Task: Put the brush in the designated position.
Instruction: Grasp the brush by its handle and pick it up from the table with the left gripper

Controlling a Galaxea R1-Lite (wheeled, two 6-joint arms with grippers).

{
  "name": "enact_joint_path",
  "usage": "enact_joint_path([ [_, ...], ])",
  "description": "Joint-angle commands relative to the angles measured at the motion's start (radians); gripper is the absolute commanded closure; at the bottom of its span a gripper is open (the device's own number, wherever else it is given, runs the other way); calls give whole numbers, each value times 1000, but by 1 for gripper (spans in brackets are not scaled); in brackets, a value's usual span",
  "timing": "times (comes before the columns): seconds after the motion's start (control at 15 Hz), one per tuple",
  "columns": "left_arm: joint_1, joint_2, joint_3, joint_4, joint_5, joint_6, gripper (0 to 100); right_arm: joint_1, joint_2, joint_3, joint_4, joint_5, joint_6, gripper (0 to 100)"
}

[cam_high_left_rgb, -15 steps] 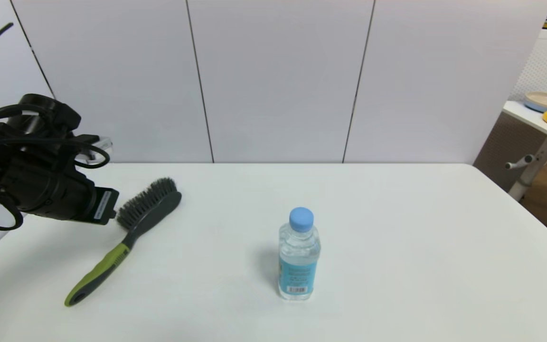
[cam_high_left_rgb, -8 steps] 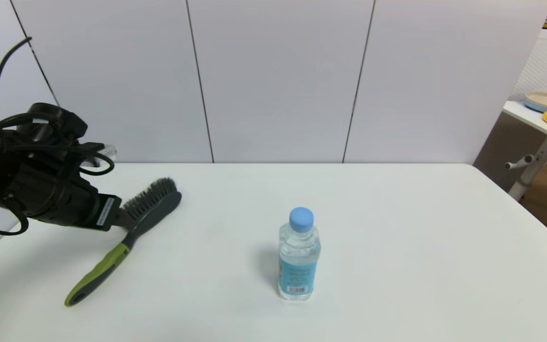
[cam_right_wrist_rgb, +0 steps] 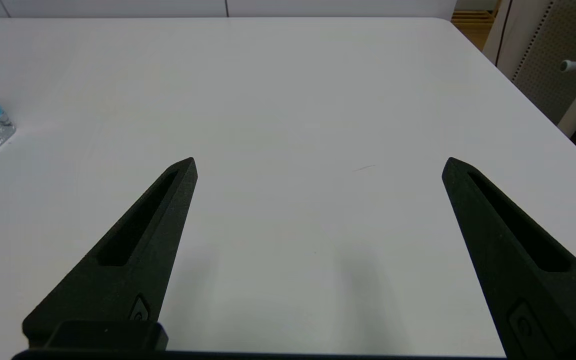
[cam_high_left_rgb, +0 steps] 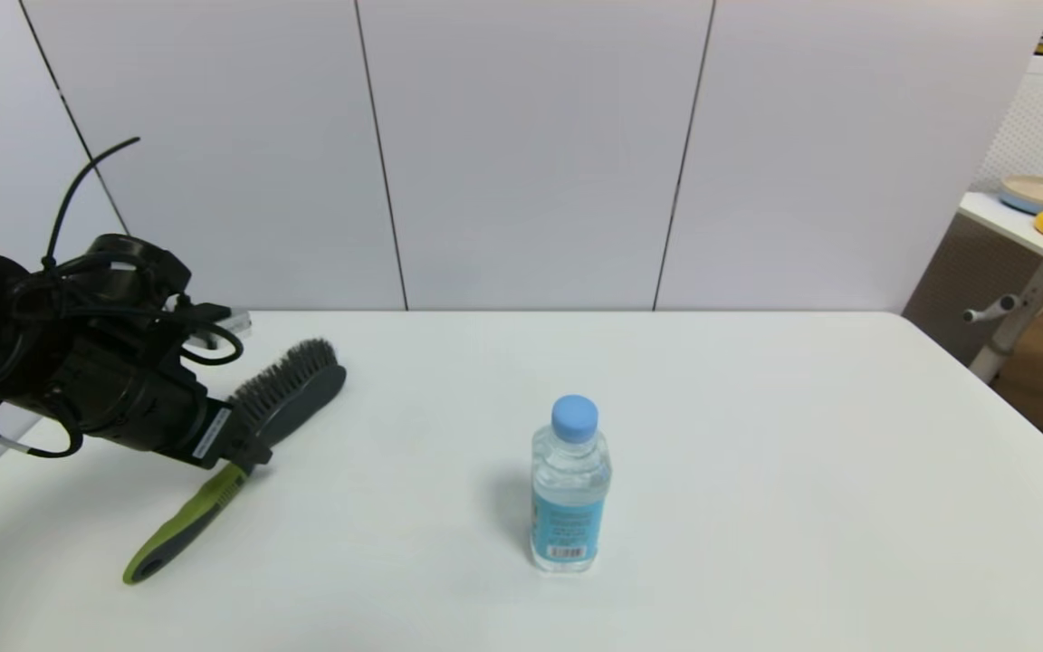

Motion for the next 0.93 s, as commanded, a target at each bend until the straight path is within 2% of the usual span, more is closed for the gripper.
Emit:
enact_joint_path([
  [0.07, 9, 51, 30, -56, -4, 43, 0, 0, 1, 2, 0, 0, 0, 0],
  [0.93, 9, 108, 30, -110, -4, 45, 0, 0, 1, 2, 0, 0, 0, 0],
])
